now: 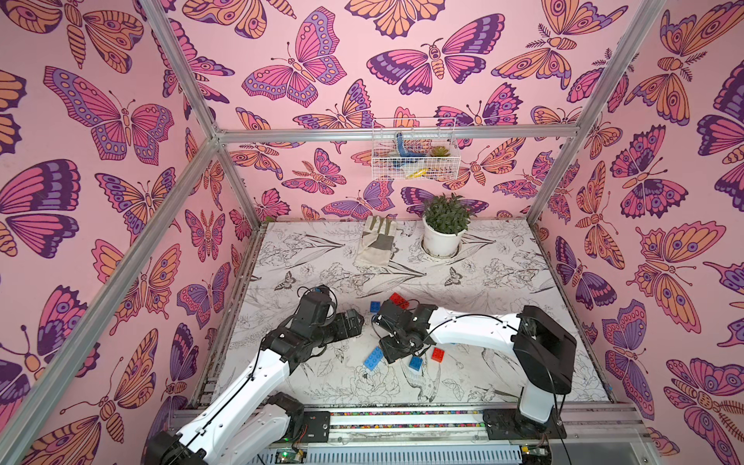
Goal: Assemble a heart with lego
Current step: Pick up the lego brick from the center of the board.
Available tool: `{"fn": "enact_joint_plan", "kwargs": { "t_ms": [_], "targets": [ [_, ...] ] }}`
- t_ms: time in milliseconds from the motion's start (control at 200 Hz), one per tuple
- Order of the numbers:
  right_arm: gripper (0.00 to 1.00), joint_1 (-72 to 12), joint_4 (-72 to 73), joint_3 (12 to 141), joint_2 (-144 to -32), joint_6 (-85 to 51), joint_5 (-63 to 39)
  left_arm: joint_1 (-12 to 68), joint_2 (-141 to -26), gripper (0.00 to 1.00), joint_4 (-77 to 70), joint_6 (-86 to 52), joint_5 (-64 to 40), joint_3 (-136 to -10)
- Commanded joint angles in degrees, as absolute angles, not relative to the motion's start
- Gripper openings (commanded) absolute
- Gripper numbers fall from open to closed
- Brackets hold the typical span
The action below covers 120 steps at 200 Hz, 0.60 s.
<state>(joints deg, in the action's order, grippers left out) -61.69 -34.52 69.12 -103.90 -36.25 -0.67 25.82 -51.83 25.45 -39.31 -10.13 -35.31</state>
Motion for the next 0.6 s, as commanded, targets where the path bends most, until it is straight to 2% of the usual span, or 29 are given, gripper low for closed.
{"fn": "enact_joint_plan", "kwargs": {
  "t_ms": [0,456,596],
  "targets": [
    [0.65,-62.73,-33.49,69.84,-106.14,-37.37,-0.76,25.49,-51.14,1.00,26.58,-39.35,-8.87,-34.01],
    [0.62,-61.39,-37.62,71.78,-108.71,-34.73,8.04,25.49,-50.96,1.00,26.78,-39.24,-7.94,-34.54],
    [0.56,-61.26,-37.63,73.39,-110.29,-33.41,6.34,25.49,-51.03,1.00,26.69,-39.37,-7.34,-35.06]
  ]
}}
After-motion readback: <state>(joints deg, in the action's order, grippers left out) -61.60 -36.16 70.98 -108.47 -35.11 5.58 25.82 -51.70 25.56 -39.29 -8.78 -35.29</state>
